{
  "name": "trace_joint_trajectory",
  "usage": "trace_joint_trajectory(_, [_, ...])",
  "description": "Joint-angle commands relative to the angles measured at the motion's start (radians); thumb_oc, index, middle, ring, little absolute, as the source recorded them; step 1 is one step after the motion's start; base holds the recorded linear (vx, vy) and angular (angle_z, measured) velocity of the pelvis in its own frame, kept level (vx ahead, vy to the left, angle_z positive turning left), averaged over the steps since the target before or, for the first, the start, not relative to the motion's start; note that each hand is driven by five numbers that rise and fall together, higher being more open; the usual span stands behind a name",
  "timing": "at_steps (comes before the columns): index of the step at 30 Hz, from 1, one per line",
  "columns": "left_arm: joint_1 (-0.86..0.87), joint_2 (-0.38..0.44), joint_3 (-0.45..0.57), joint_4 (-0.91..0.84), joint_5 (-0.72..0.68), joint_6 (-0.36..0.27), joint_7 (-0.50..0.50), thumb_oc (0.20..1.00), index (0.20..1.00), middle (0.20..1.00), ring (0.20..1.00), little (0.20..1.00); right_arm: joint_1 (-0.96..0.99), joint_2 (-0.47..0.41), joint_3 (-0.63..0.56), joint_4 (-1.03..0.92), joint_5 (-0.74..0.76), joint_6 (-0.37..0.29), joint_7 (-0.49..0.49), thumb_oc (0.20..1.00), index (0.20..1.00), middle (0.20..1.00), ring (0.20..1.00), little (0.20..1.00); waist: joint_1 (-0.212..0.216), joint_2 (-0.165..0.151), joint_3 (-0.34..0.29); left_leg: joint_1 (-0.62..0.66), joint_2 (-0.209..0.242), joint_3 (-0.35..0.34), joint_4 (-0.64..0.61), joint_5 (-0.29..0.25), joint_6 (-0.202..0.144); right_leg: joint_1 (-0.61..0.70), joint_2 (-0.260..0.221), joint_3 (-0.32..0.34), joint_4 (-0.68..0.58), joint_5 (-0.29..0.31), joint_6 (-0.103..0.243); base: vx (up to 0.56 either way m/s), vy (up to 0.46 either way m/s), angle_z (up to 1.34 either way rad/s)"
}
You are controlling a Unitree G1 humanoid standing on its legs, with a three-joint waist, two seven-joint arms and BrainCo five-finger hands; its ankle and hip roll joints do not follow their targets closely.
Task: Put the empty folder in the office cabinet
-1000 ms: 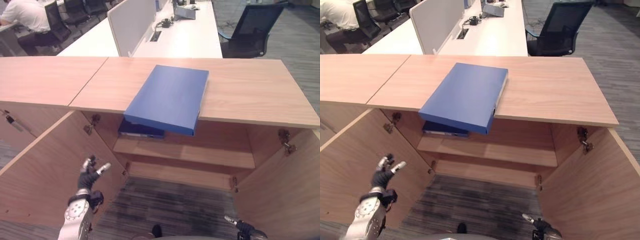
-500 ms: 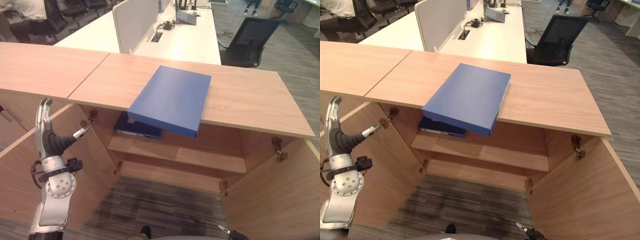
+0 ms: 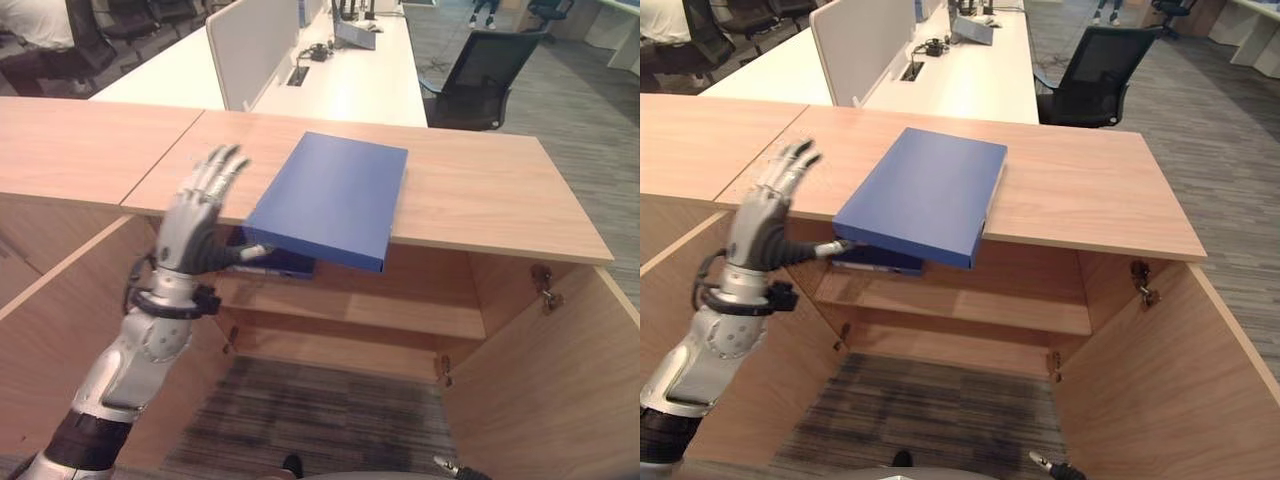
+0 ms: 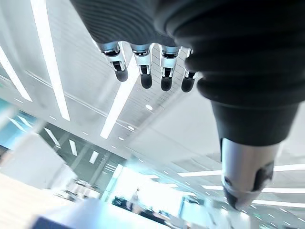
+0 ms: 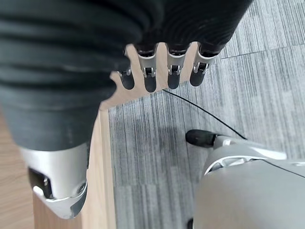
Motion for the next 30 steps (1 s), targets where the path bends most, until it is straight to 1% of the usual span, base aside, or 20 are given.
trace_joint_trajectory(1, [-0.061, 0.026, -0.003, -0.035, -0.015, -0.026, -0.019, 1.000, 1.000, 1.000, 1.000, 1.000, -0.067, 0.010, 0.050, 0.050, -0.015, -0.013, -0.022, 1.000, 1.000, 1.000, 1.000, 1.000, -0.001, -0.040, -0.022, -0.013, 0.031, -0.011, 0.003, -0.107, -0.034, -0.006, -0.083, -0.010, 0.005, 0.053, 0.086, 0.00, 0.000, 0.00])
trace_joint_trajectory(3, [-0.066, 0.023, -0.012, -0.036, -0.021, -0.027, -0.027, 1.000, 1.000, 1.000, 1.000, 1.000, -0.068, 0.010, 0.050, 0.051, -0.017, -0.013, -0.022, 1.000, 1.000, 1.000, 1.000, 1.000, -0.001, -0.040, -0.023, -0.012, 0.030, -0.011, 0.003, -0.108, -0.034, -0.006, -0.083, -0.009, 0.005, 0.054, 0.086, 0.00, 0.000, 0.00])
trace_joint_trajectory(7, [-0.098, 0.010, -0.064, -0.015, -0.034, -0.028, -0.046, 1.000, 1.000, 1.000, 1.000, 1.000, -0.069, 0.012, 0.055, 0.057, -0.020, -0.010, -0.023, 1.000, 1.000, 1.000, 1.000, 1.000, -0.008, -0.041, -0.025, -0.005, 0.030, -0.006, 0.003, -0.111, -0.033, -0.004, -0.083, -0.007, 0.004, 0.055, 0.086, 0.00, 0.001, -0.01])
trace_joint_trajectory(12, [-0.163, -0.014, -0.147, 0.030, -0.028, -0.021, -0.072, 1.000, 1.000, 1.000, 1.000, 1.000, -0.072, 0.012, 0.063, 0.065, -0.028, -0.006, -0.026, 1.000, 1.000, 1.000, 1.000, 1.000, -0.018, -0.044, -0.028, -0.001, 0.030, -0.003, 0.003, -0.113, -0.031, -0.002, -0.084, -0.005, 0.004, 0.055, 0.087, 0.00, -0.002, -0.02])
trace_joint_trajectory(13, [-0.186, -0.019, -0.184, 0.054, -0.013, -0.019, -0.080, 1.000, 1.000, 1.000, 1.000, 1.000, -0.075, 0.012, 0.067, 0.070, -0.032, -0.004, -0.029, 1.000, 1.000, 1.000, 1.000, 1.000, -0.022, -0.044, -0.030, 0.002, 0.030, -0.002, 0.003, -0.115, -0.029, -0.002, -0.085, -0.005, 0.004, 0.056, 0.088, 0.00, -0.003, -0.05])
trace_joint_trajectory(17, [-0.236, -0.024, -0.242, 0.111, 0.032, -0.009, -0.089, 1.000, 1.000, 1.000, 1.000, 1.000, -0.077, 0.011, 0.074, 0.071, -0.034, 0.000, -0.028, 1.000, 1.000, 1.000, 1.000, 1.000, -0.031, -0.042, -0.035, 0.008, 0.031, 0.004, 0.003, -0.119, -0.028, 0.000, -0.087, -0.004, 0.004, 0.058, 0.089, 0.00, -0.001, -0.04])
trace_joint_trajectory(18, [-0.257, -0.030, -0.267, 0.151, 0.059, 0.000, -0.085, 1.000, 1.000, 1.000, 1.000, 1.000, -0.076, 0.011, 0.074, 0.071, -0.034, 0.001, -0.029, 1.000, 1.000, 1.000, 1.000, 1.000, -0.035, -0.040, -0.037, 0.010, 0.032, 0.007, 0.003, -0.120, -0.028, 0.001, -0.089, -0.003, 0.004, 0.057, 0.089, 0.00, 0.000, 0.00])
trace_joint_trajectory(24, [-0.318, -0.046, -0.323, 0.243, 0.148, 0.028, -0.065, 1.000, 1.000, 1.000, 1.000, 1.000, -0.079, 0.007, 0.079, 0.080, -0.039, 0.004, -0.033, 1.000, 1.000, 1.000, 1.000, 1.000, -0.045, -0.036, -0.040, 0.015, 0.034, 0.014, 0.003, -0.121, -0.028, 0.003, -0.089, 0.000, 0.004, 0.058, 0.089, 0.00, 0.000, 0.00])
trace_joint_trajectory(26, [-0.364, -0.055, -0.349, 0.290, 0.203, 0.046, -0.047, 1.000, 1.000, 1.000, 1.000, 1.000, -0.079, 0.006, 0.083, 0.084, -0.040, 0.003, -0.035, 1.000, 1.000, 1.000, 1.000, 1.000, -0.053, -0.033, -0.043, 0.016, 0.035, 0.016, 0.003, -0.122, -0.028, 0.002, -0.090, 0.003, 0.004, 0.058, 0.089, 0.00, 0.000, 0.00])
trace_joint_trajectory(30, [-0.432, -0.059, -0.396, 0.335, 0.267, 0.058, -0.038, 1.000, 1.000, 1.000, 1.000, 1.000, -0.081, -0.001, 0.083, 0.094, -0.042, 0.005, -0.037, 1.000, 1.000, 1.000, 1.000, 1.000, -0.061, -0.028, -0.046, 0.019, 0.035, 0.020, 0.003, -0.125, -0.028, 0.001, -0.090, 0.005, 0.004, 0.059, 0.089, 0.00, 0.000, 0.00])
